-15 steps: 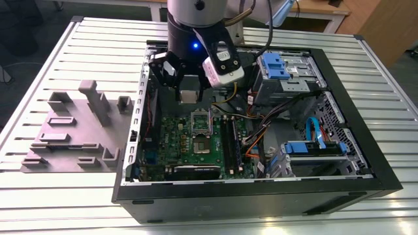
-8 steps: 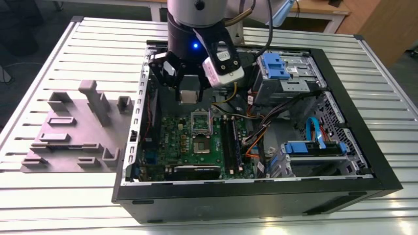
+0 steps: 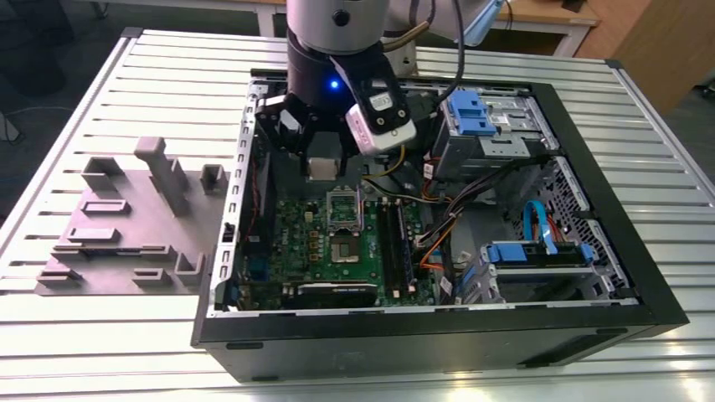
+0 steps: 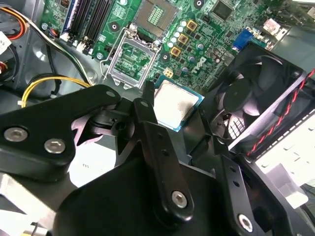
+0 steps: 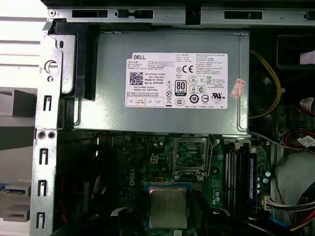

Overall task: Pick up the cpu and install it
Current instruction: 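Pick up the cpu and move it towards the insertion slot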

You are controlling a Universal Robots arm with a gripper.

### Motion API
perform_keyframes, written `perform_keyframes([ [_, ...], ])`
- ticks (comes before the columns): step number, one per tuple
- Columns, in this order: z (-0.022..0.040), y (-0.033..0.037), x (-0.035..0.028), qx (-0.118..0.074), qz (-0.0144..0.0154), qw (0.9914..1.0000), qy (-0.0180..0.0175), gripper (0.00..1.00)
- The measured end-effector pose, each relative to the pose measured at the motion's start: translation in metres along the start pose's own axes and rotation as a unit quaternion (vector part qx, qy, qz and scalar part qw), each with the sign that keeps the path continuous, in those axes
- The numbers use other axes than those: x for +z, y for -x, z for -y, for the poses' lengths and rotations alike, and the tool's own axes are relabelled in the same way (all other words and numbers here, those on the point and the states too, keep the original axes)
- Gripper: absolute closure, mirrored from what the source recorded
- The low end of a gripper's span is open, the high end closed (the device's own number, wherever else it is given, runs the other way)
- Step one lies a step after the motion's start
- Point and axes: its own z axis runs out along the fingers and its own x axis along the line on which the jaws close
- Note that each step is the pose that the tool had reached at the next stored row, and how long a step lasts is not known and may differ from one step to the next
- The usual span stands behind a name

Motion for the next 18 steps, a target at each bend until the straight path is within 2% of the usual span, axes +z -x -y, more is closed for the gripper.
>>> perform_keyframes([
  [18,0.0002,0.0002,0.0044,0.0,0.0001,1.0,0.0002,0.53],
])
